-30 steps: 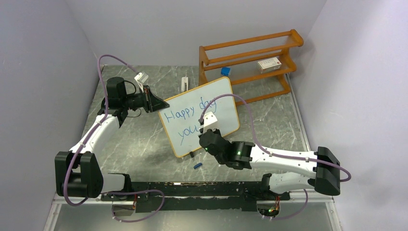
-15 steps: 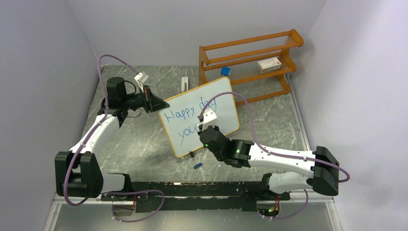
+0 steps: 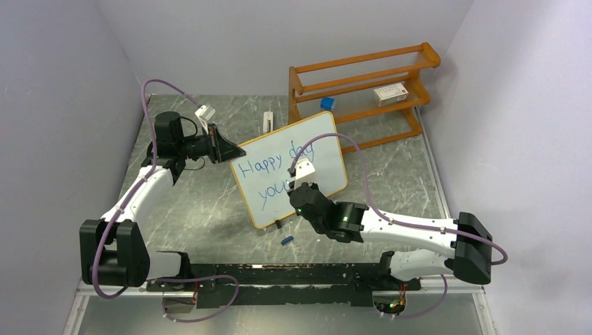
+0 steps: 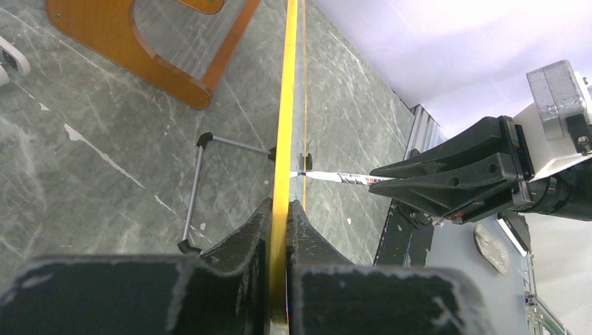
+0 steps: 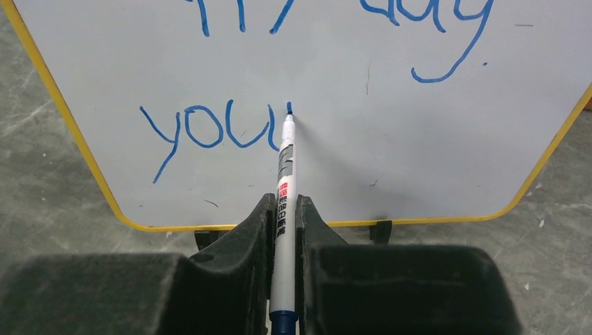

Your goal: Write a sentence on the whiteboard

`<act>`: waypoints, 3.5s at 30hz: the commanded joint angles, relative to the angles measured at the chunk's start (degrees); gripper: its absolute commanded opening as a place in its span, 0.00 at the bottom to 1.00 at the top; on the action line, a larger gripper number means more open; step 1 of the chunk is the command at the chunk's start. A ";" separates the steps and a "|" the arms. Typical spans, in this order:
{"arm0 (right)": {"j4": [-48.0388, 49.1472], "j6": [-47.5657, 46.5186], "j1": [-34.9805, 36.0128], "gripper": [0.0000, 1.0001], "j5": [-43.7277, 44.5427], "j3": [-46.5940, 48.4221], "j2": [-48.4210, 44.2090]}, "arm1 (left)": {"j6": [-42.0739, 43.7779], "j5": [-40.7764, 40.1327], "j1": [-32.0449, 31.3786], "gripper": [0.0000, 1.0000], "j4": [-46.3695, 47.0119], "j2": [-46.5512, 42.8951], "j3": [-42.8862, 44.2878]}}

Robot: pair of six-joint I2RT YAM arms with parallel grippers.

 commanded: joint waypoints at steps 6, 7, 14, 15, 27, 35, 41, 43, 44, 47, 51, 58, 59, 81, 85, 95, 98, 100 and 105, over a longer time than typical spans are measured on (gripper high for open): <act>-5.09 3.30 -0.52 0.00 -1.47 -0.85 -0.44 | 2.05 -1.75 -1.18 0.05 -1.95 0.97 -0.80; -5.21 3.42 -0.52 0.00 -1.62 -0.94 -0.43 | 2.09 -1.66 -1.22 0.05 -1.96 0.91 -0.84; -6.18 4.01 -0.56 0.00 -2.47 -1.17 -0.19 | 2.08 -1.79 -1.20 0.05 -2.05 0.95 -0.76; -6.25 4.07 -0.57 0.00 -2.55 -1.21 -0.17 | 2.12 -1.88 -1.21 0.05 -2.03 0.93 -0.80; -5.69 4.42 -0.53 0.00 -2.66 -1.71 -0.46 | 2.38 -1.91 -1.22 0.05 -2.36 0.95 -0.76; -3.35 3.27 -0.54 0.00 -1.27 -1.37 -0.84 | 2.41 -1.95 -1.23 0.05 -2.36 0.95 -0.71; -1.96 1.94 -0.55 0.00 0.10 -0.72 -1.07 | 2.46 -1.93 -1.24 0.05 -2.33 0.95 -0.71; -1.64 1.61 -0.50 0.00 0.43 -0.37 -0.93 | 2.33 -1.94 -1.24 0.05 -2.32 0.93 -0.71; -1.41 1.37 -0.54 0.00 0.50 -0.26 -1.00 | 2.32 -1.91 -1.22 0.05 -2.37 0.93 -0.71; -0.71 0.82 -0.61 0.00 0.79 -0.18 -1.18 | 2.33 -1.93 -1.22 0.05 -2.38 0.95 -0.72; -0.06 0.06 -0.57 0.00 1.07 0.25 -1.15 | 2.26 -1.86 -1.21 0.05 -2.20 0.99 -0.71; 1.16 -0.69 -0.58 0.00 1.61 0.63 -0.95 | 2.26 -1.92 -1.22 0.05 -2.29 1.04 -0.71; 1.28 -0.80 -0.57 0.00 1.75 0.63 -1.03 | 2.22 -1.91 -1.21 0.05 -2.29 1.11 -0.67; -2.21 1.59 -1.56 0.00 2.75 -0.46 -3.20 | 2.55 -2.17 -1.22 0.05 -2.63 1.04 -0.62; -2.54 1.26 -1.62 0.00 2.52 -0.86 -5.12 | 2.57 -2.25 -1.20 0.05 -2.69 0.98 -0.62; -2.64 1.11 -4.41 0.00 1.57 -2.53 -6.10 | 2.66 -2.18 -1.27 0.05 -2.81 1.03 -0.55; -2.15 0.74 -5.28 0.00 0.98 -2.62 -6.28 | 2.64 -2.10 -1.22 0.05 -2.73 1.04 -0.62; -1.63 0.41 -5.60 0.00 0.62 -2.58 -6.08 | 2.70 -2.16 -1.22 0.05 -2.80 1.10 -0.54; -1.18 0.11 -5.78 0.00 0.49 -2.60 -5.97 | 2.55 -2.17 -1.22 0.05 -2.61 1.13 -0.62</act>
